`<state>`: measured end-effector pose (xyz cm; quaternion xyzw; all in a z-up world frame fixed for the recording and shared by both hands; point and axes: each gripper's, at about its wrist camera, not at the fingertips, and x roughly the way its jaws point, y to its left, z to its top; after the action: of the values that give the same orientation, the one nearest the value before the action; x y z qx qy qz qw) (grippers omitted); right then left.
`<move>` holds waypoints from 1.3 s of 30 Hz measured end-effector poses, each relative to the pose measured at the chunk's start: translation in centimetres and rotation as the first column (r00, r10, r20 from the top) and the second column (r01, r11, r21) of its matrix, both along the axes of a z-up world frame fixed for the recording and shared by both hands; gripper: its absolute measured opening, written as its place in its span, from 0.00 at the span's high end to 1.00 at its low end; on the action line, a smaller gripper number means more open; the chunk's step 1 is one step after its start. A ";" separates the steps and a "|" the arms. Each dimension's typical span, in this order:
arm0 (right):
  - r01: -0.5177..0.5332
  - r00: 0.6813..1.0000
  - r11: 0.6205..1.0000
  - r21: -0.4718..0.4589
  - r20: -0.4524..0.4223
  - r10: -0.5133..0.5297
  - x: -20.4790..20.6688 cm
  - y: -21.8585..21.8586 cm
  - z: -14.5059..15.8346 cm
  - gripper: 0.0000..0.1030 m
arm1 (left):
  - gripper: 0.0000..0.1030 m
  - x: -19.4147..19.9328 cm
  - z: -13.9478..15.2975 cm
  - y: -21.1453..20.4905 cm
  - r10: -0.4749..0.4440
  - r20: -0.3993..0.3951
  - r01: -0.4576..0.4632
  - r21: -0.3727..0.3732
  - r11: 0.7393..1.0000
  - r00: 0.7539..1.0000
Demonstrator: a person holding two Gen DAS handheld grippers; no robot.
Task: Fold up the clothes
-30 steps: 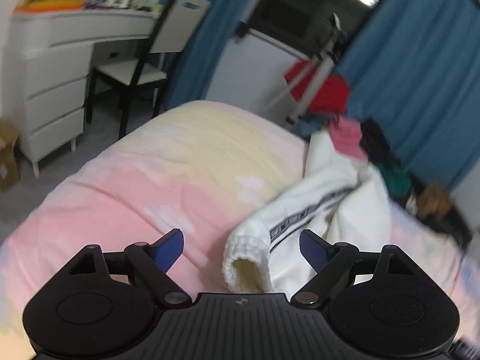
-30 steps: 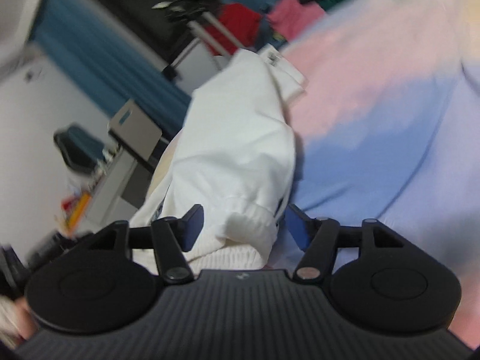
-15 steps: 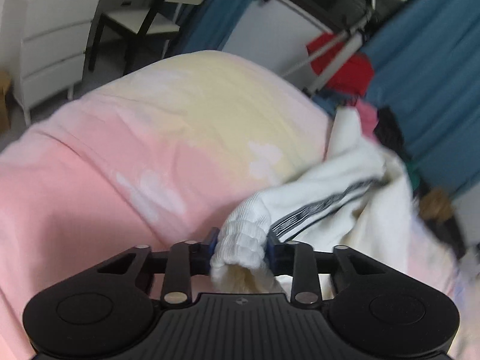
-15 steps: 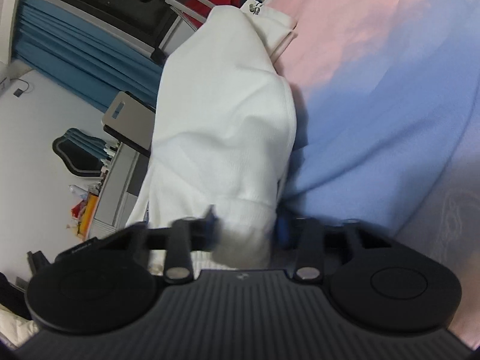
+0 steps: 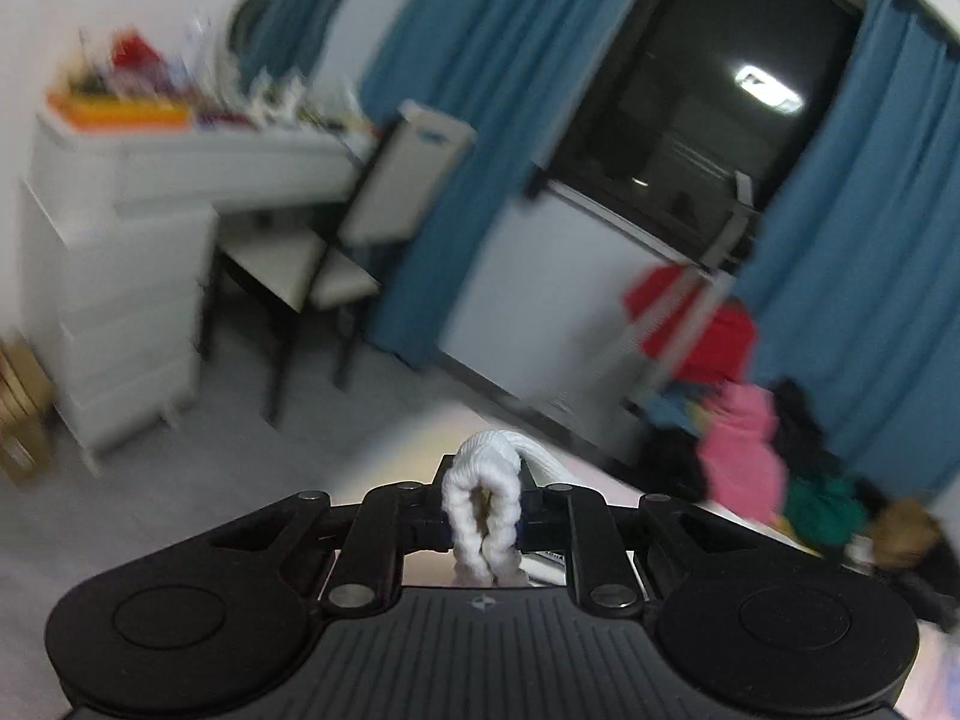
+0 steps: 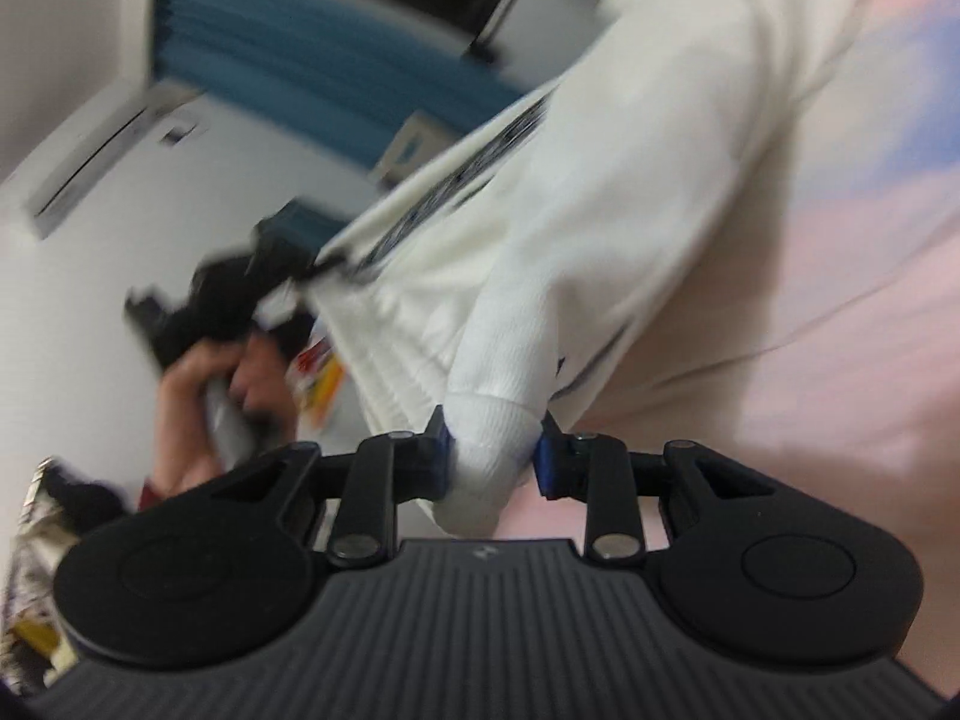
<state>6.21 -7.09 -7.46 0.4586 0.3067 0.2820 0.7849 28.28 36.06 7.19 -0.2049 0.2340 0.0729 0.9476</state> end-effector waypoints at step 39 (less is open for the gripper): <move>0.344 0.930 0.694 -0.632 0.330 -0.161 -3.7 -19.3 8.9 0.19 | 0.15 -5.7 -4.1 -25.3 -0.331 -0.046 0.330 0.297 0.896 0.942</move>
<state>2.55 -26.36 1.48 0.1383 0.2208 0.0939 0.9609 22.59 10.72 3.08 -0.0161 0.2491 -0.0548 0.9668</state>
